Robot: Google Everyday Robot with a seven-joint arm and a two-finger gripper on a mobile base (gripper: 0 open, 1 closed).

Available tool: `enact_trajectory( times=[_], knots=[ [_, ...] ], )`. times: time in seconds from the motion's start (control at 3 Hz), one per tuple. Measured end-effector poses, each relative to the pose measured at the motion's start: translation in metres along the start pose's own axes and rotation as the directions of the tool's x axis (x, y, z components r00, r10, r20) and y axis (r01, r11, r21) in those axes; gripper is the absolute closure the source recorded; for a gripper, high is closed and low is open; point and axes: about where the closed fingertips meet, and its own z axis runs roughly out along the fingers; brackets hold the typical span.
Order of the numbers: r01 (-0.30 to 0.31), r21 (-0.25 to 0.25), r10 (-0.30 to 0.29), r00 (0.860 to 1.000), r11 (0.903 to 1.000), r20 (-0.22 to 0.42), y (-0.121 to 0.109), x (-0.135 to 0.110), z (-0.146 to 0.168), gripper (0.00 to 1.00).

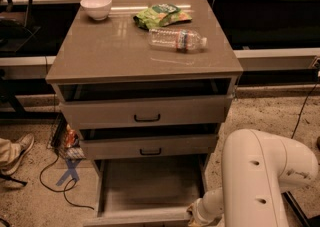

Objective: Open bottom drawer

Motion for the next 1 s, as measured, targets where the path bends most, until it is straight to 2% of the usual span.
enact_trajectory(
  times=[0.33,0.67,1.0],
  knots=[
    [0.0,-0.002,0.0,1.0,1.0,0.0,0.001,0.0,0.001,0.5],
    [0.001,0.001,-0.001,1.0,1.0,0.001,0.002,0.0,-0.001,0.19],
    [0.015,0.044,-0.015,1.0,0.9989,0.004,0.001,0.004,-0.025,0.0]
  ],
)
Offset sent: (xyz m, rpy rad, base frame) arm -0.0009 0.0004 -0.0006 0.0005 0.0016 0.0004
